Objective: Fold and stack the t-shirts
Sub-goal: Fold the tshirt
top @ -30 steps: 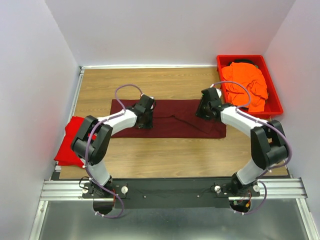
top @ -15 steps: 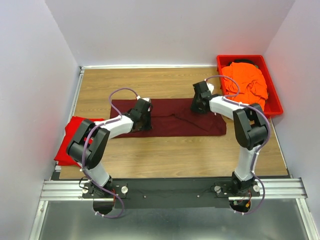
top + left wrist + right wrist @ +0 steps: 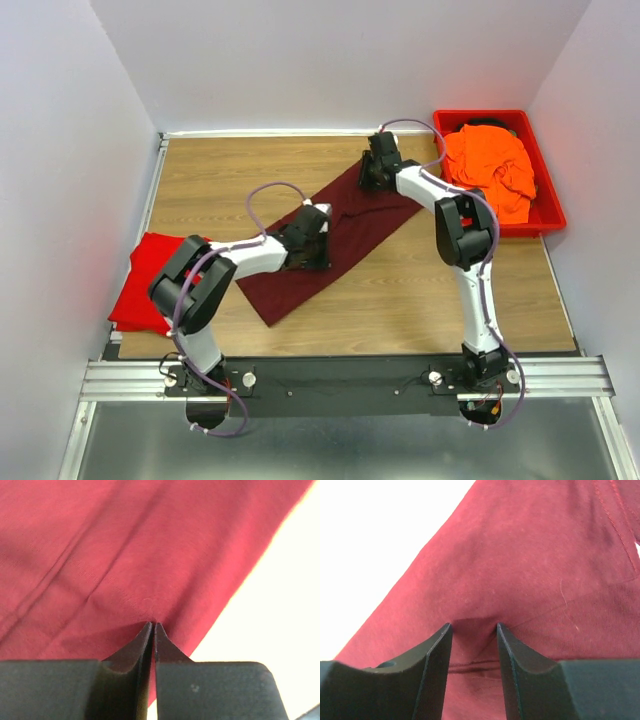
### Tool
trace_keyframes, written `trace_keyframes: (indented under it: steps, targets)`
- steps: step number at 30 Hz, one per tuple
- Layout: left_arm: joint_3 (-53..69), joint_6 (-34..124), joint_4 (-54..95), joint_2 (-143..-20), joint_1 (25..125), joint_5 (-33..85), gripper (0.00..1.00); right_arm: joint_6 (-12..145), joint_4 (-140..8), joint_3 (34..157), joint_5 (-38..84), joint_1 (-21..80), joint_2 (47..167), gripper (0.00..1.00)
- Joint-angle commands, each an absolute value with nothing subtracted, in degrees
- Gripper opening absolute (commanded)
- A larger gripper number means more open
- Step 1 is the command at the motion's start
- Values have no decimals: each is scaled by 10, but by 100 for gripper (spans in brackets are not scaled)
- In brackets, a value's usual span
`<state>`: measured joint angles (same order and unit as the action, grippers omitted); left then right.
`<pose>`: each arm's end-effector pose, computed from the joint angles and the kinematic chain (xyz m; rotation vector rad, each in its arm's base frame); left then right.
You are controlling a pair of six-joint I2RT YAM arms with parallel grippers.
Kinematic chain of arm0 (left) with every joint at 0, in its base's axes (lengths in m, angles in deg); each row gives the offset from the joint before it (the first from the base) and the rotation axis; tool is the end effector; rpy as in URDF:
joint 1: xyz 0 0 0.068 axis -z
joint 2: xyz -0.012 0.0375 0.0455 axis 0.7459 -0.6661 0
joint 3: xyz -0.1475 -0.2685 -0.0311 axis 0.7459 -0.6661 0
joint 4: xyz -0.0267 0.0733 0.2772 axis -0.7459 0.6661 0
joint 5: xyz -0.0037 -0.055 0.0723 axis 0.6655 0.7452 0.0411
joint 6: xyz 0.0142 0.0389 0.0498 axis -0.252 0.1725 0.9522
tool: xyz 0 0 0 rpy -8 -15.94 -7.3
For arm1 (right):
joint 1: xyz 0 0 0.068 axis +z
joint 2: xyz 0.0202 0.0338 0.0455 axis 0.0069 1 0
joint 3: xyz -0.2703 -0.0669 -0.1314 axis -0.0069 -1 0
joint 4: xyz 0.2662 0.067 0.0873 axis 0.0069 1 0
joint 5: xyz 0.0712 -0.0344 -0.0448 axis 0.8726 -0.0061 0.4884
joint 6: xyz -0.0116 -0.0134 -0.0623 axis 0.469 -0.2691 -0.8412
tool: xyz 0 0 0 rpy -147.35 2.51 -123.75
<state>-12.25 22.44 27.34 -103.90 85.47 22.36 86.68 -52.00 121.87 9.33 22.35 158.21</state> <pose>0.2937 -0.2285 0.1586 0.1132 2.5659 -0.6129 0.5355 0.2101 0.1605 0.1508 2.3663 0.2888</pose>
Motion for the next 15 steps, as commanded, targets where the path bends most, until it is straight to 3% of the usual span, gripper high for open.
trace_keyframes:
  steps: [1, 9, 15]
  targets:
    - [-89, 196, 278, -1095, 897, 270, 12, 812, -496, 1289, 162, 224, 1656, 49]
    - [66, 141, 227, -1208, 958, 348, 12, 764, -480, 1416, 268, 226, 1745, 54]
    - [138, 137, 208, -1226, 954, 361, 13, 747, -479, 1470, 275, 226, 1764, 63]
